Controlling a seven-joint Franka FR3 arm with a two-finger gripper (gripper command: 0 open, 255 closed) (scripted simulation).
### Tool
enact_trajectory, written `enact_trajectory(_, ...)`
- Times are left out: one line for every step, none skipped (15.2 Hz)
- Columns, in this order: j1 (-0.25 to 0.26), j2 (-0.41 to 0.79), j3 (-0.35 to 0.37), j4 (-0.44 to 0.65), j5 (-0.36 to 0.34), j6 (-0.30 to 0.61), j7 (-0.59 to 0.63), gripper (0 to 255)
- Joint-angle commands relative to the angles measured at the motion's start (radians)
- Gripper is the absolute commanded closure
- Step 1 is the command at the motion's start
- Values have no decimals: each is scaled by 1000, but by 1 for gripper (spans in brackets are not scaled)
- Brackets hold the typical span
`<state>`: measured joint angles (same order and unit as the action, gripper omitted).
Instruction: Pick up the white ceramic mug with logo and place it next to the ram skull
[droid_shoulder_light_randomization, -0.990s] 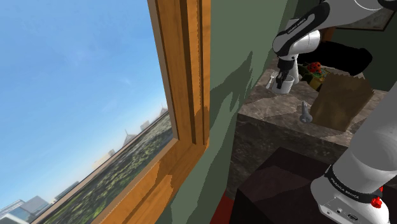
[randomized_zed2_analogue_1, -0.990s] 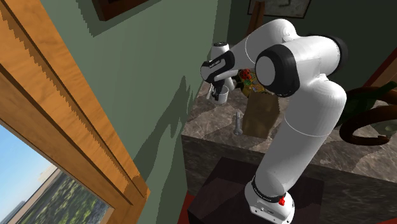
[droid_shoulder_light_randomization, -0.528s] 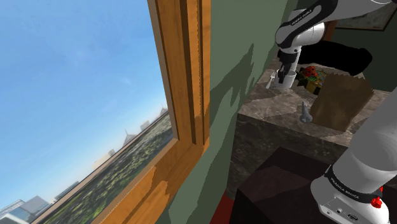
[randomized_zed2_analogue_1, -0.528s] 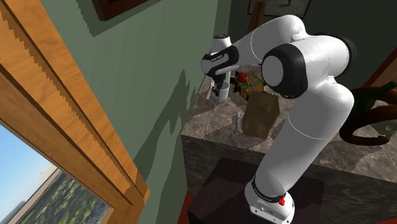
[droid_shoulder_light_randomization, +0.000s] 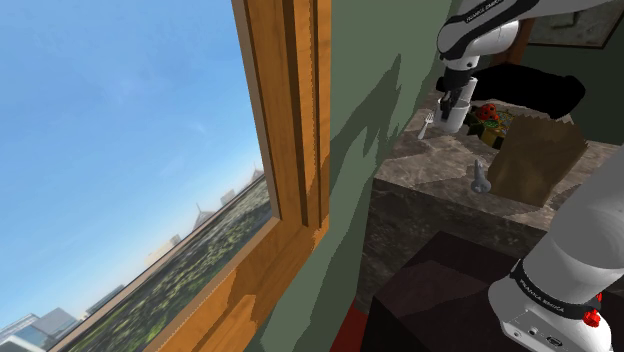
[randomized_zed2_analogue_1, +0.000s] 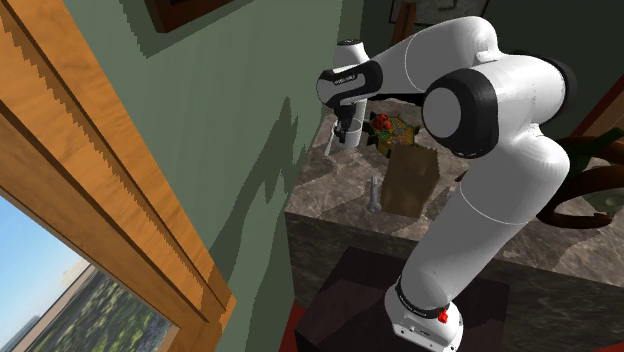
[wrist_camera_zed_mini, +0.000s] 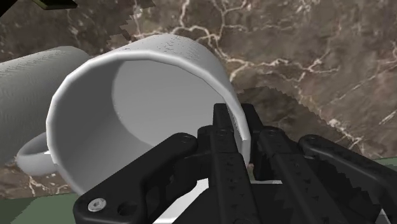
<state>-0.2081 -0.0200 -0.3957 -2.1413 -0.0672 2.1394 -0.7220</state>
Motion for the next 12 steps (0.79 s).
enact_trajectory(1,-12,2,19,-4,-30,3,255)
enact_trajectory(2,-17,2,28,-6,-44,4,255)
enact_trajectory(2,-22,3,36,-8,-57,5,255)
enact_trajectory(2,-27,3,45,-9,-70,6,255)
enact_trajectory(2,-31,4,54,-10,-83,6,255)
enact_trajectory(3,-36,4,63,-12,-97,7,255)
enact_trajectory(3,-40,5,72,-13,-110,8,255)
enact_trajectory(3,-44,5,82,-14,-123,8,255)
enact_trajectory(4,-47,6,92,-15,-137,8,255)
enact_trajectory(4,-51,7,102,-16,-150,9,255)
enact_trajectory(4,-54,7,112,-17,-163,9,255)
enact_trajectory(5,-57,8,123,-18,-176,9,255)
